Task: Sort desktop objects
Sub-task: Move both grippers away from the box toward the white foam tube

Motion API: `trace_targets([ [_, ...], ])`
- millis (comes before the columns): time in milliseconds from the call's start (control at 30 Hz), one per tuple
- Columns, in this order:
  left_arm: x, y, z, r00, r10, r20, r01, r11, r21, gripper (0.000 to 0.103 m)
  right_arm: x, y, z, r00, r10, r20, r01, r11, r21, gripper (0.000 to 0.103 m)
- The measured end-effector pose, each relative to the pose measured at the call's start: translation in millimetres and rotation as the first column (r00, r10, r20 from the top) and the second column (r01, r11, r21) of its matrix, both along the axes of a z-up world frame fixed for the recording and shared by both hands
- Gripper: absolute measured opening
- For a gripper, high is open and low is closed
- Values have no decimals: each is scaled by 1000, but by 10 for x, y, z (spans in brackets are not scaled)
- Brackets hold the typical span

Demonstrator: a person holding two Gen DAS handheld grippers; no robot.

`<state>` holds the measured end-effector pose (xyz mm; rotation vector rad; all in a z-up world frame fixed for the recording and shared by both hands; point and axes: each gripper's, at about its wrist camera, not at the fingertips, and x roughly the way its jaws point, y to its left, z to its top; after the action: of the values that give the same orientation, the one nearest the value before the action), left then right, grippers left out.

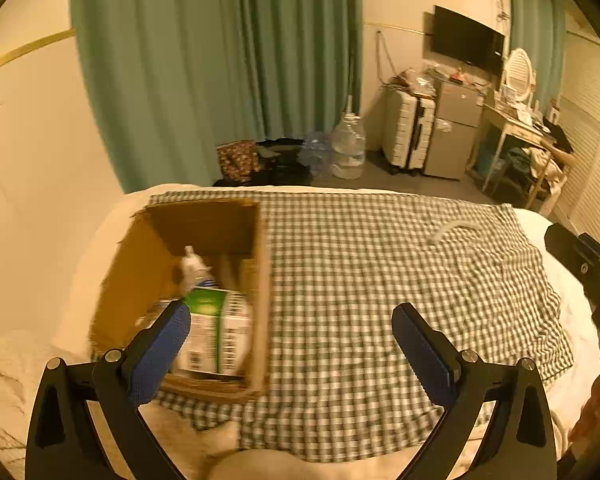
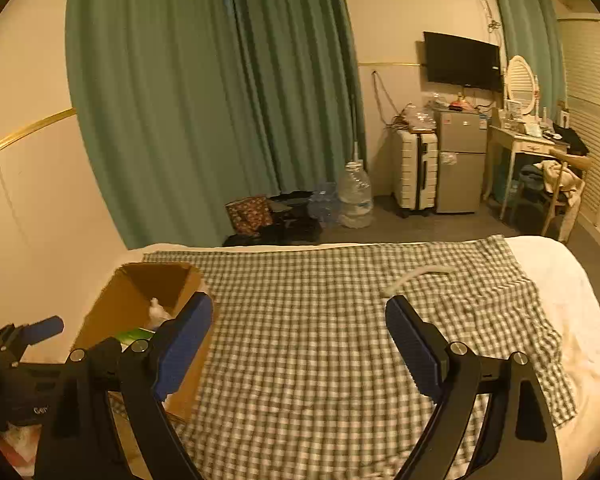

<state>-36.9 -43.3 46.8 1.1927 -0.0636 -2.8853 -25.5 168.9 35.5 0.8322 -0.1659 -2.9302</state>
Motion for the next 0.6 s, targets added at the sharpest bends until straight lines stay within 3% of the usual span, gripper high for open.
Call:
trace_targets([
  [267, -192, 618, -287, 996, -54, 65, 51, 998, 47, 103, 23, 661, -238, 997, -74, 28, 75, 997, -26, 90],
  [500, -617, 951, -704, 992, -4, 128, -2, 999, 40, 103, -249, 1154, -625, 988, -132, 82, 140, 986, -92, 90],
  [600, -862, 1063, -930, 989, 32, 144, -35, 999, 19, 103, -462, 1287, -844, 981, -150, 123, 159, 985, -65, 90],
])
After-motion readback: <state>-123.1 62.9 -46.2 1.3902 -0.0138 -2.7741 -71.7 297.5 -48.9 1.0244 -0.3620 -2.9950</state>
